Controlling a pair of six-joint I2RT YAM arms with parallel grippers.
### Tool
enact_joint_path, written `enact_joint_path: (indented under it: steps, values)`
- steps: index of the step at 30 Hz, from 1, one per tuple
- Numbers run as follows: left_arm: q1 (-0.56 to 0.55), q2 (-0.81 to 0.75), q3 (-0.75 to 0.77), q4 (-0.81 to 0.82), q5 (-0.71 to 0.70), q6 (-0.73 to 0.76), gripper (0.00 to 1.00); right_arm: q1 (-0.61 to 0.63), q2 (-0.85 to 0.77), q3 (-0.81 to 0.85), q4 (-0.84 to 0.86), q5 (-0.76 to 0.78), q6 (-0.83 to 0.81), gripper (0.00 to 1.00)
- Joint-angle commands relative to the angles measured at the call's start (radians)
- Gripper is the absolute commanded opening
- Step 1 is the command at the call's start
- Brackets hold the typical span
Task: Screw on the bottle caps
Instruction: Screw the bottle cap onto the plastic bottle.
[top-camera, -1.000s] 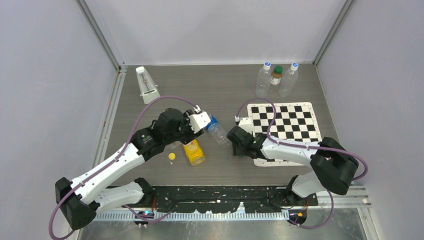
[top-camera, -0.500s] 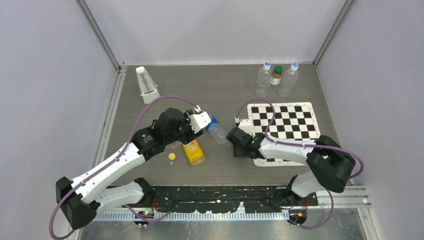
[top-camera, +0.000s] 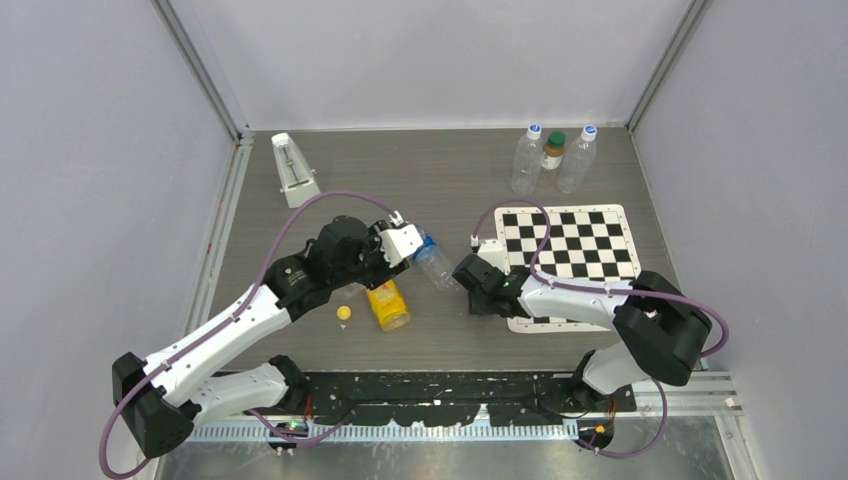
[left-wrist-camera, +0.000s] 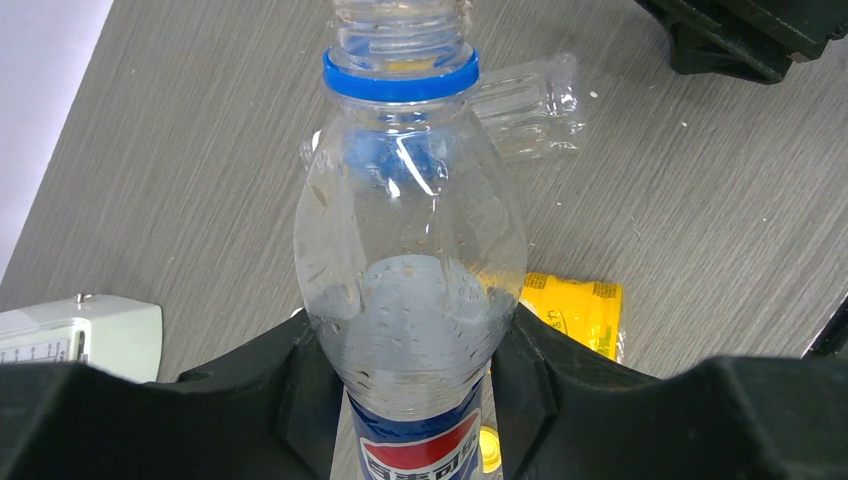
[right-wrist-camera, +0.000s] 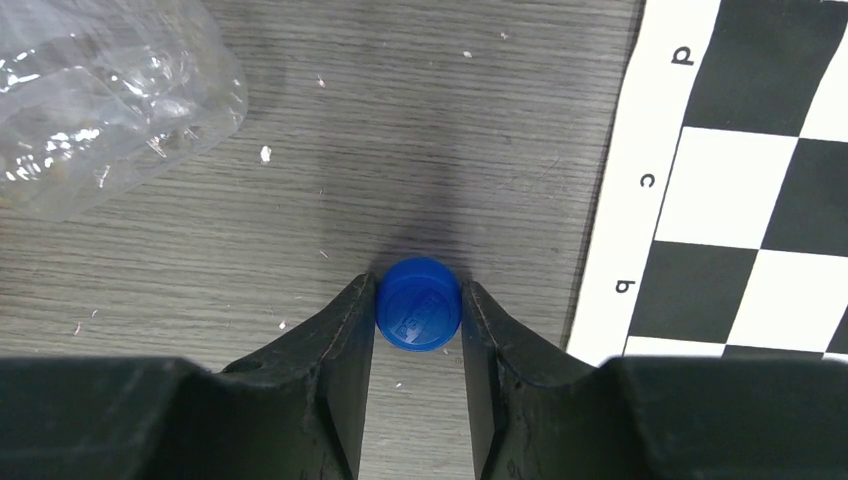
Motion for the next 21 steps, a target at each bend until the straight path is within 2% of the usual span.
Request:
enact_joint_path:
  steps: [1, 6, 10, 14, 21]
  values:
    - [0.002, 0.000, 0.042, 0.024, 0.040, -0.004, 0.03, 0.006, -0.048, 0.015, -0.036, 0.004, -0.003, 0.29]
    - [0.002, 0.003, 0.042, 0.021, 0.062, -0.002, 0.03, 0.004, -0.135, 0.053, -0.055, -0.011, -0.059, 0.23]
    - [0.002, 0.004, 0.044, 0.013, 0.095, 0.004, 0.03, -0.020, -0.207, 0.101, -0.064, -0.085, -0.128, 0.20]
    - [0.002, 0.009, 0.052, -0.008, 0.141, 0.013, 0.03, -0.064, -0.276, 0.169, -0.077, -0.228, -0.219, 0.17]
    - [0.002, 0.019, 0.066, -0.027, 0.212, 0.010, 0.03, -0.193, -0.343, 0.293, -0.103, -0.622, -0.312, 0.15]
